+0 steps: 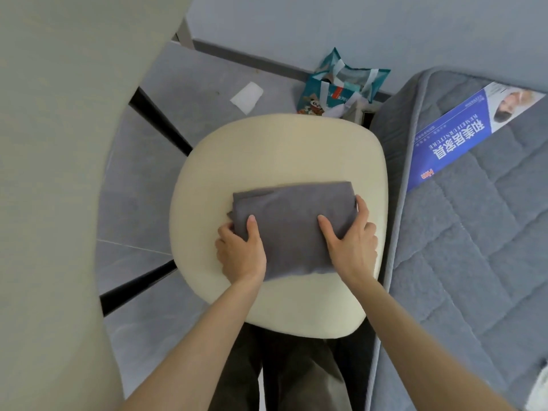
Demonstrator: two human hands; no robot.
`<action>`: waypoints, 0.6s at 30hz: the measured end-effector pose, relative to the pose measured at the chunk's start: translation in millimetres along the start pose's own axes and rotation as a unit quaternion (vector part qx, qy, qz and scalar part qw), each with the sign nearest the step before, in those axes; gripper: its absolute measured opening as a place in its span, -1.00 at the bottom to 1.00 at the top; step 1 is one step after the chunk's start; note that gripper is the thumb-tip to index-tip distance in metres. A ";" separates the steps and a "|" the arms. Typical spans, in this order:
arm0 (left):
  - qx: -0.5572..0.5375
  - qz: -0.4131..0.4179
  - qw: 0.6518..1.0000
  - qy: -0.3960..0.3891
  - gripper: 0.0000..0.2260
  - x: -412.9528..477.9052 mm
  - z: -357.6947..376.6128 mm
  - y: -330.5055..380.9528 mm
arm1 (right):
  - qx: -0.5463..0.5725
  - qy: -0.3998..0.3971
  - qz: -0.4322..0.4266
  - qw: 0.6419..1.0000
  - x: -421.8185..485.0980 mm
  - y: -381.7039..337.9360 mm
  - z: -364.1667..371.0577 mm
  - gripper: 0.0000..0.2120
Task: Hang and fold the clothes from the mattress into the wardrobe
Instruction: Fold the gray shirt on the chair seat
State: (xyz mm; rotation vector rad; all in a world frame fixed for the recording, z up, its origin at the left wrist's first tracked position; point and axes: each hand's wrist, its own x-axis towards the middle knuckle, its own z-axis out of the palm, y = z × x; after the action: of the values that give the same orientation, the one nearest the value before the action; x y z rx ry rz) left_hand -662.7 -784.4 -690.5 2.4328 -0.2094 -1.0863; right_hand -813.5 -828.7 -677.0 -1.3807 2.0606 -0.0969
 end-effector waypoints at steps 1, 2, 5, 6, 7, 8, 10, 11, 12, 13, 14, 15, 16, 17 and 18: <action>-0.008 -0.002 1.000 -0.006 -0.58 2.2 -1.6 0.5 | -0.005 -0.020 0.003 1.000 2.9 -1.2 -1.6 -0.23; -0.012 -0.007 1.000 -0.010 -0.59 4.8 -3.4 2.4 | -0.007 -0.040 0.003 0.999 5.6 -2.0 -3.8 -0.23; 0.003 -0.003 1.000 -0.020 -0.63 6.6 -10.1 9.0 | 0.037 -0.062 0.000 0.997 4.6 -2.3 -16.6 -0.31; 0.006 0.005 1.000 -0.022 -0.65 4.7 -12.0 11.2 | 0.056 -0.056 -0.003 0.997 1.4 -3.0 -22.3 -0.35; 0.007 0.012 1.000 -0.023 -0.69 1.2 -14.4 13.3 | 0.070 -0.045 -0.006 0.997 -3.2 -4.0 -28.3 -0.38; 0.007 0.020 0.999 -0.026 -0.72 -4.0 -17.7 16.3 | 0.081 -0.033 -0.009 0.996 -9.3 -5.4 -35.2 -0.41; 0.000 0.041 0.999 -0.031 -0.75 -18.8 -26.8 24.8 | 0.107 -0.011 -0.020 0.994 -23.1 -6.4 -50.4 -0.45; -0.006 0.055 0.998 -0.034 -0.76 -27.4 -32.8 30.4 | 0.123 0.000 -0.028 0.992 -30.4 -7.3 -59.4 -0.46; -0.015 0.069 0.997 -0.041 -0.76 -37.5 -40.1 36.2 | 0.135 0.011 -0.035 0.990 -38.6 -7.9 -69.1 -0.47; -0.025 0.083 0.995 -0.049 -0.76 -48.1 -48.7 41.6 | 0.145 0.023 -0.042 0.988 -47.2 -8.7 -79.1 -0.49; -0.034 0.101 0.993 -0.058 -0.75 -59.2 -58.0 46.5 | 0.155 0.035 -0.050 0.986 -56.7 -9.6 -89.8 -0.50; -0.039 0.120 0.990 -0.067 -0.74 -71.2 -67.8 49.7 | 0.164 0.045 -0.057 0.984 -67.2 -10.2 -101.0 -0.51; -0.041 0.144 0.986 -0.075 -0.72 -84.0 -78.0 51.5 | 0.171 0.055 -0.067 0.981 -78.2 -9.8 -112.4 -0.51; -0.044 0.170 0.981 -0.080 -0.70 -97.6 -88.9 52.1 | 0.179 0.063 -0.079 0.979 -90.5 -8.9 -123.6 -0.50; -0.048 0.194 0.976 -0.083 -0.69 -112.4 -100.3 51.1 | 0.187 0.069 -0.093 0.976 -103.7 -7.1 -134.6 -0.51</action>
State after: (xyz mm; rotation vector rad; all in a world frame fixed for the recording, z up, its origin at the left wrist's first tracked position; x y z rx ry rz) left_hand -662.4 -758.3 -533.6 2.0981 -0.6417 -1.0883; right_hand -856.9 -781.7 -519.4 -1.3511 1.8923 -0.6425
